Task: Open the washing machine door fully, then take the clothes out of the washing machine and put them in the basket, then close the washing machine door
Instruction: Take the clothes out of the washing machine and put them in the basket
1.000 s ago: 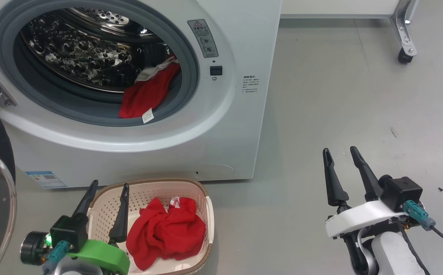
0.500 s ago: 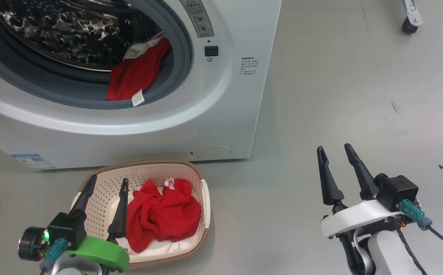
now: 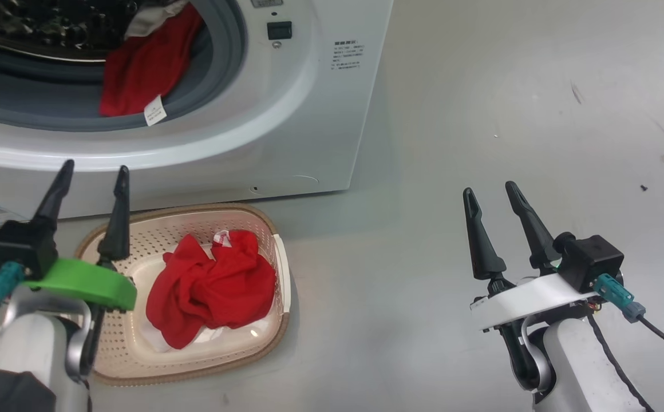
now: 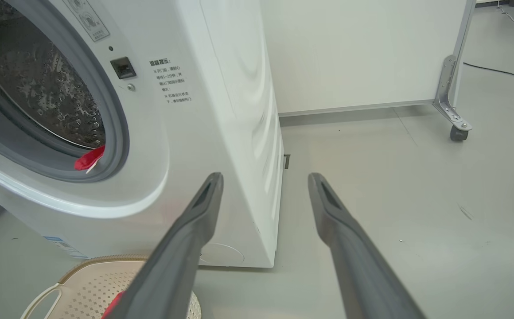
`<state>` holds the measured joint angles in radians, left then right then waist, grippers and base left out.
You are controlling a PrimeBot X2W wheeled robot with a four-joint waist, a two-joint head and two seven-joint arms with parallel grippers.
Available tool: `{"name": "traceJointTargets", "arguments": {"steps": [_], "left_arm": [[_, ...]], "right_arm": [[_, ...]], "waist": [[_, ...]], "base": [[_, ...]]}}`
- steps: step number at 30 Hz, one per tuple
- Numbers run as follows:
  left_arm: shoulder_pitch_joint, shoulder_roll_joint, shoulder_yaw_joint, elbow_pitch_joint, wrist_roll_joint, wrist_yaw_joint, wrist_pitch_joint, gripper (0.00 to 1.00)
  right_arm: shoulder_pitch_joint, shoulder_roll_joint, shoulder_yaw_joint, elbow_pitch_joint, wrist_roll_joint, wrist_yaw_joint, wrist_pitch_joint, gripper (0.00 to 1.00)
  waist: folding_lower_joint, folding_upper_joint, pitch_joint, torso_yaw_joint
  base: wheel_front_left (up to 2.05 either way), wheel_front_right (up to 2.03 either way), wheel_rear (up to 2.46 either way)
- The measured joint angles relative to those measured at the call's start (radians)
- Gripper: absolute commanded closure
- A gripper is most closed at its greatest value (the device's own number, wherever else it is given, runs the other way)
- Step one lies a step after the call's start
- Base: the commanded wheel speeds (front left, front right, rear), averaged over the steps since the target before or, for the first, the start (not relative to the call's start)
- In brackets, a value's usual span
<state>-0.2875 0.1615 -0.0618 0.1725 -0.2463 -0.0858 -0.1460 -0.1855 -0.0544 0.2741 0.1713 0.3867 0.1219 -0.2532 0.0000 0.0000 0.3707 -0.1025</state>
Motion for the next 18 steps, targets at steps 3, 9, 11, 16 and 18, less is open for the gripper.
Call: {"name": "traceJointTargets", "arguments": {"steps": [3, 9, 11, 16, 18], "left_arm": [[-0.059, 0.030, 0.027, 0.010, -0.016, 0.000, 0.048, 0.00], [-0.177, 0.062, 0.093, 0.033, -0.099, -0.003, 0.154, 0.00], [-0.195, 0.068, 0.100, 0.040, -0.112, -0.003, 0.175, 0.00], [-0.291, 0.083, 0.114, 0.063, -0.181, -0.013, 0.288, 0.00], [-0.332, 0.081, 0.119, 0.079, -0.223, -0.016, 0.335, 0.00]], "right_arm": [[-0.015, 0.000, 0.004, -0.005, 0.000, 0.000, 0.000, 0.00], [-0.040, 0.001, 0.018, -0.015, 0.005, 0.000, 0.000, 0.00], [-0.043, 0.001, 0.018, -0.016, 0.009, 0.000, 0.000, 0.00], [-0.060, 0.001, 0.017, -0.028, 0.020, 0.000, 0.000, 0.00], [-0.070, 0.002, 0.020, -0.031, 0.027, 0.000, 0.000, 0.00]], "waist": [[0.0000, 0.0000, 0.029, -0.024], [0.0000, 0.0000, 0.084, -0.077], [0.0000, 0.0000, 0.093, -0.086], [0.0000, 0.0000, 0.140, -0.124], [0.0000, 0.0000, 0.158, -0.137]], "base": [[0.00, 0.00, 0.00], [0.00, 0.00, 0.00], [0.00, 0.00, 0.00], [0.00, 0.00, 0.00], [0.00, 0.00, 0.00]]}}
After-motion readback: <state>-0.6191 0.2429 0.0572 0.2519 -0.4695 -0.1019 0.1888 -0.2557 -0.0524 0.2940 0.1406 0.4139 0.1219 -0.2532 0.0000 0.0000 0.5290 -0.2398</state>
